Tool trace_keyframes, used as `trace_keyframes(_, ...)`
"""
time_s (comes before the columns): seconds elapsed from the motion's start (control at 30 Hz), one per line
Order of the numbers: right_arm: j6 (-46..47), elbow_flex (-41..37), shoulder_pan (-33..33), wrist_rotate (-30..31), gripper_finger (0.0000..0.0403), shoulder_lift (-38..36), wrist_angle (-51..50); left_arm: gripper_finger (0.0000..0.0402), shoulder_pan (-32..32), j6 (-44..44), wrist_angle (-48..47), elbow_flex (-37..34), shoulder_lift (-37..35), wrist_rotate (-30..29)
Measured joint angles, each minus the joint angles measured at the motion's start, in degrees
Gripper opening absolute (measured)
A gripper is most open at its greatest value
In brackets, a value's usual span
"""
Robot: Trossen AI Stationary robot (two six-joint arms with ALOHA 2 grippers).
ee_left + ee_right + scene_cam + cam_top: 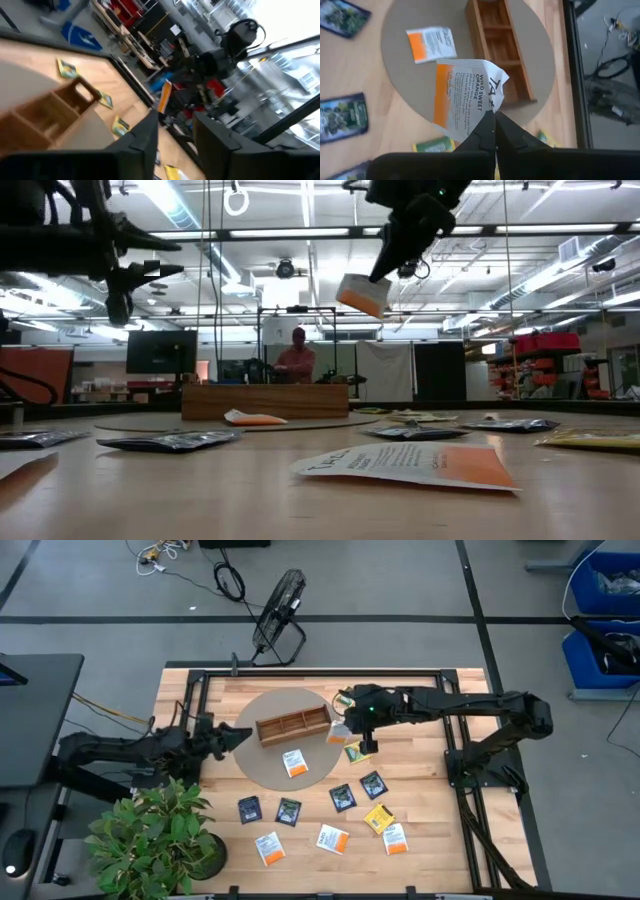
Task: Pick & Place Tea
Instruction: Put the white tea bag into the left section of the wooden organizer
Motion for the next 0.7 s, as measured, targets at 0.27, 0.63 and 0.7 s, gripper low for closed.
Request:
trace_keyframes(0.27, -8.71, 3.62, 2.81, -0.61, 0.0, 3.74, -0.71, 0.019, 0.11, 2.3, 0.03, 6.82, 13.05, -1.1)
trace_keyframes(0.63, -19.95, 3.84, 7.08, 2.54, 0.0, 6.81, 4.01, 0.0194, 0.92, -2.41, 0.58, 17.76, 32.39, 4.65)
trace_keyframes(0.7, -21.31, 3.84, 7.75, 3.49, 0.0, 6.85, 5.93, 0.0195, 1.86, -4.65, 1.11, 19.77, 35.64, 6.45)
